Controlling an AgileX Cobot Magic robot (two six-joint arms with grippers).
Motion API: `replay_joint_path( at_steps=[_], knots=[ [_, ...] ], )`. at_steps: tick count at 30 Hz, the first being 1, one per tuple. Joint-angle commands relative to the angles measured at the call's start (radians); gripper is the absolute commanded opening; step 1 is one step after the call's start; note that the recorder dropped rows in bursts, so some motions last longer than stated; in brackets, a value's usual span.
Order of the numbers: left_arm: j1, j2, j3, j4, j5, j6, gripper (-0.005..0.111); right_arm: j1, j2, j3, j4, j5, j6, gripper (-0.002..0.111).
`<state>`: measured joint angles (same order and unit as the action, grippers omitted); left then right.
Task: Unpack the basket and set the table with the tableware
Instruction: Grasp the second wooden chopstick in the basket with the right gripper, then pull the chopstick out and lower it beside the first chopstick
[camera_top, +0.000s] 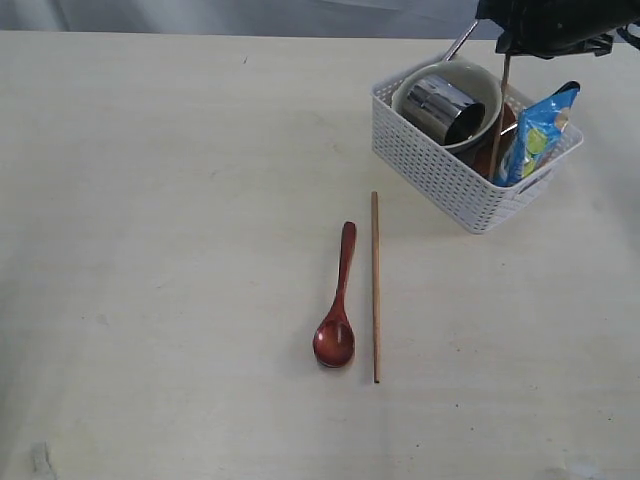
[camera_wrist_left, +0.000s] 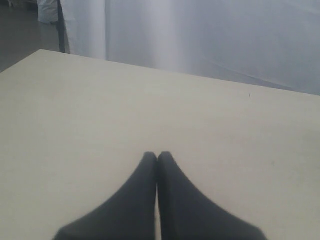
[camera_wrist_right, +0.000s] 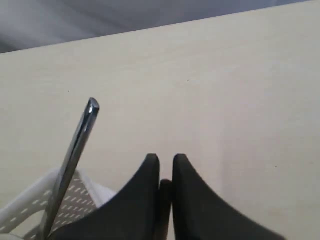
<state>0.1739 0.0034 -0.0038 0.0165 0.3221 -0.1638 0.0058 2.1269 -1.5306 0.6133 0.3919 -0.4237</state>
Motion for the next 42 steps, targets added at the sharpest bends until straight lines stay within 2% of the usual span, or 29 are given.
replay_joint_path(
  at_steps=[1,22,29,35,42],
  knots=[
    [0.003,-0.003,0.004,-0.002,-0.003,0.002,0.0,-0.003,-0.019,-0.005,-0.01,0.008,-0.01,0.001],
    [0.003,-0.003,0.004,-0.002,-0.003,0.0,0.0,-0.003,-0.296,-0.005,-0.012,0.02,-0.01,0.001],
    [0.003,-0.003,0.004,0.002,-0.003,0.0,0.0,0.001,-0.382,-0.005,0.014,0.163,-0.006,0.001],
    [0.003,-0.003,0.004,0.006,-0.003,0.0,0.0,0.063,-0.412,-0.003,0.021,0.285,0.121,0.001],
    [0.003,-0.003,0.004,0.006,-0.003,0.0,0.0,0.209,-0.417,0.01,-0.017,0.38,0.211,-0.001]
  ],
)
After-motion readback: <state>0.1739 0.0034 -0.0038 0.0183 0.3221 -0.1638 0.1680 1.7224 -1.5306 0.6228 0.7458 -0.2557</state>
